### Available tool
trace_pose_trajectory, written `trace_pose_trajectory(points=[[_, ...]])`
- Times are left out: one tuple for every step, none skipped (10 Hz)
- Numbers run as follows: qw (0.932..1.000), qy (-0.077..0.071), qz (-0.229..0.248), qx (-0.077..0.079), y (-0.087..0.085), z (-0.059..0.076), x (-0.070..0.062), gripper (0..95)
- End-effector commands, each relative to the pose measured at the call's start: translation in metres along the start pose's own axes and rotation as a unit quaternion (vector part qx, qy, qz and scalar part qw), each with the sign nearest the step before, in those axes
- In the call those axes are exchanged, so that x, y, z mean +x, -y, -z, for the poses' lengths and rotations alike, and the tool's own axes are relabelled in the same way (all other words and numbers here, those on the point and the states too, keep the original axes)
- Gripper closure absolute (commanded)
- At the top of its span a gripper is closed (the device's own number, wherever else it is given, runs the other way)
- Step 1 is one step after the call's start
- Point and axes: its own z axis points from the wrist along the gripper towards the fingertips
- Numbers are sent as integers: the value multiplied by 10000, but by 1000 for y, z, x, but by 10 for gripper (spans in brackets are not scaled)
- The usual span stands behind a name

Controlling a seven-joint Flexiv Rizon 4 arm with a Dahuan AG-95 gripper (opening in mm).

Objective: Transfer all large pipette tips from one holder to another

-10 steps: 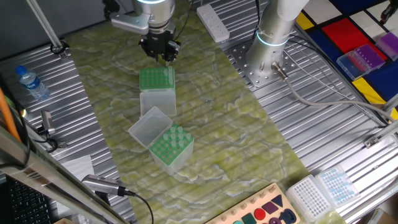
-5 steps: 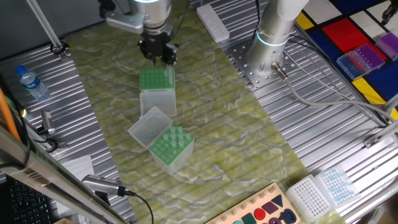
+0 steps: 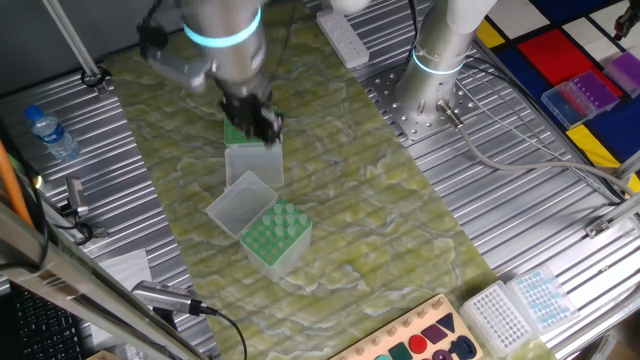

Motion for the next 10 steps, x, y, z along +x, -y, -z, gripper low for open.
trace_pose_trajectory(points=[[9950,217,-973,-88,-52,-24,-49,570],[9930,262,-1145,-83,-59,-28,-58,570],[9917,282,-1248,-79,-63,-32,-65,760],[9907,297,-1325,-71,-62,-37,-73,760],[9899,348,-1371,-69,-61,-41,-76,760],[9889,381,-1436,-60,-60,-45,-78,760],[9882,392,-1482,-53,-59,-49,-80,760],[9876,419,-1510,-45,-58,-51,-81,760],[9867,472,-1555,-28,-57,-56,-83,760],[9858,516,-1597,-15,-56,-60,-86,760]])
